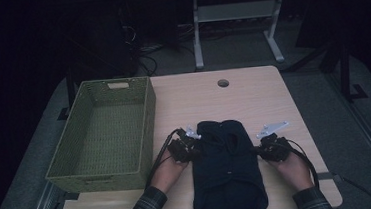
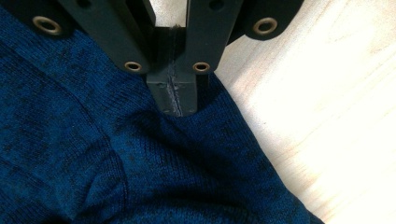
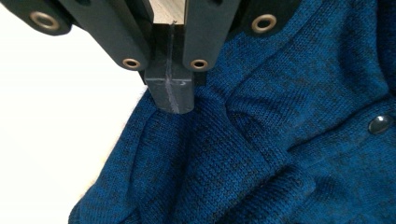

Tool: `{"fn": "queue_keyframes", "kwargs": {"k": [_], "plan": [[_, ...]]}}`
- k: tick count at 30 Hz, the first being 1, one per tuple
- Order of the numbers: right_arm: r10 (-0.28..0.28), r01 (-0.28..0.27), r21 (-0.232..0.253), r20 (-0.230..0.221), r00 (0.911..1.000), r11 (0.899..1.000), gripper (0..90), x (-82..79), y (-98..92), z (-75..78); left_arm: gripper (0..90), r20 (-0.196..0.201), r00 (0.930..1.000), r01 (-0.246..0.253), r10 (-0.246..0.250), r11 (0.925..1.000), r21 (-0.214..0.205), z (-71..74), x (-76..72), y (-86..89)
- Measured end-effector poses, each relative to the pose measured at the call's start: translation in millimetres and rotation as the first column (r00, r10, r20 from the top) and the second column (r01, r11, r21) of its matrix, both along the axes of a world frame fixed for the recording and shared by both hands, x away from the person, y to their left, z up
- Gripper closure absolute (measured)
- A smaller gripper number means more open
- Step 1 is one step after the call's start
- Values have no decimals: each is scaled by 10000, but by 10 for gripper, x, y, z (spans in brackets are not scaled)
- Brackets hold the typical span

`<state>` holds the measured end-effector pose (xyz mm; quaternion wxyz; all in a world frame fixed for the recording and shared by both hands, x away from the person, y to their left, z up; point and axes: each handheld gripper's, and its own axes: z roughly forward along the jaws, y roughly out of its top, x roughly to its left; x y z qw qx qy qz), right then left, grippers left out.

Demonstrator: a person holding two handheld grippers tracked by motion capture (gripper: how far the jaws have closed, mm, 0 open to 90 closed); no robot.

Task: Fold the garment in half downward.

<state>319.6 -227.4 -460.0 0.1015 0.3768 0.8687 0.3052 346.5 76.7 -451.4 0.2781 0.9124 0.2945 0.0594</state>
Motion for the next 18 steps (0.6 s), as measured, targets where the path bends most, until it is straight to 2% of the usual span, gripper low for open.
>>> {"fn": "queue_keyframes", "kwargs": {"k": [3, 6, 8, 11, 12, 13, 15, 17, 18], "plan": [[73, -74, 112, 65, 10000, 9999, 900, 10, -28, 29, 884, -148, 9999, -8, 5, 9998, -209, 25, 23, 24], [-5, -12, 615, 286, 9996, 9981, 900, 30, -88, 103, 856, -214, 9998, -17, 11, 9995, -300, 76, 59, 57], [-49, 30, 714, 271, 9996, 9974, 888, 64, -116, 142, 831, -171, 9998, -78, 69, 9987, -501, 119, 94, 81], [-56, -1, 1029, 558, 9984, 9947, 851, 131, -168, 228, 795, -183, 9998, -133, 122, 9980, -624, 189, 150, 103], [-87, 34, 1189, 438, 9990, 9929, 822, 155, -178, 254, 768, -194, 9998, -90, 79, 9981, -607, 213, 172, 109], [-62, 23, 1146, 333, 9994, 9934, 807, 188, -184, 274, 762, -141, 9998, -144, 135, 9976, -681, 236, 191, 112], [-91, 29, 1255, 489, 9988, 9921, 788, 236, -189, 299, 748, -46, 9997, -231, 228, 9966, -787, 285, 229, 112], [-55, 20, 1268, 273, 9996, 9919, 764, 313, -192, 307, 743, 71, 9995, -307, 313, 9967, -753, 334, 282, 103], [-91, 51, 1239, 312, 9995, 9923, 756, 353, -190, 315, 735, 78, 9994, -326, 333, 9966, -760, 349, 304, 101]]}}
